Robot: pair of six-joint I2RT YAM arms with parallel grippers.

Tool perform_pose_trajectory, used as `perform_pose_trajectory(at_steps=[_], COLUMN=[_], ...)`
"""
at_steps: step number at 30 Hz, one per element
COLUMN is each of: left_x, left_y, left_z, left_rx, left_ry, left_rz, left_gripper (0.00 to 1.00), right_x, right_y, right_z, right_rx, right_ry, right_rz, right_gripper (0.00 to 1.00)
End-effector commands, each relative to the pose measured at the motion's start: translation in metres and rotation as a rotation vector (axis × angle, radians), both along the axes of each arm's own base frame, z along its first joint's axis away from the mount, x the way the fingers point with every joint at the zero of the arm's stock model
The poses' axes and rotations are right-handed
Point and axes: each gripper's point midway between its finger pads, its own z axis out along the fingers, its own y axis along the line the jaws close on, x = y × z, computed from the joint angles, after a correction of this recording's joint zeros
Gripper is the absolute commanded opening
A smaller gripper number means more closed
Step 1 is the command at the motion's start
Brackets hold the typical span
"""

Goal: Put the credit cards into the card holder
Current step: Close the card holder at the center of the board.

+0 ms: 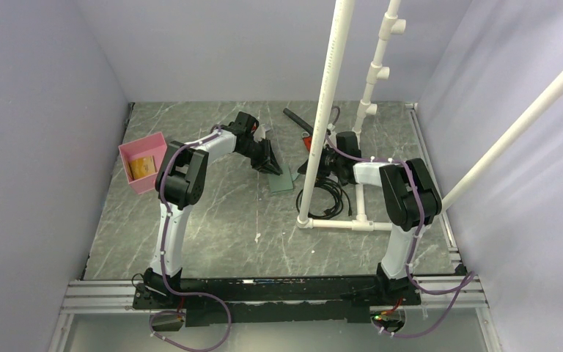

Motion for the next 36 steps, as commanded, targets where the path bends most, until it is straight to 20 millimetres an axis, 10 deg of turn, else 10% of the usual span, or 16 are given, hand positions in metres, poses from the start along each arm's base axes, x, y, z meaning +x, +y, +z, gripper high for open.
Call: perform_pose_trajectory(at_steps=[1,18,36], left_x=[-0.005,-0.006,-0.004], left_y=[0.005,0.007,0.011], left_z=[-0.015,-0.023,-0.02], left_rx=[0.051,0.069,0.063], left_ry=[0.013,0.031,0.019], left_rz=[-0.013,0.002,0.045], left_gripper=[0.22,0.22,0.18], right_x=[0.014,0.003,-0.011], right_y=[0.004,0.028,0.053], right_z=[0.023,0.033,0.001], right_rx=[0.032,0.132,0.062], right_ry=[-0.074,-0.058,0.079], right_rz=[0.012,0.175,0.289], right_gripper=[0.11,0.0,0.0])
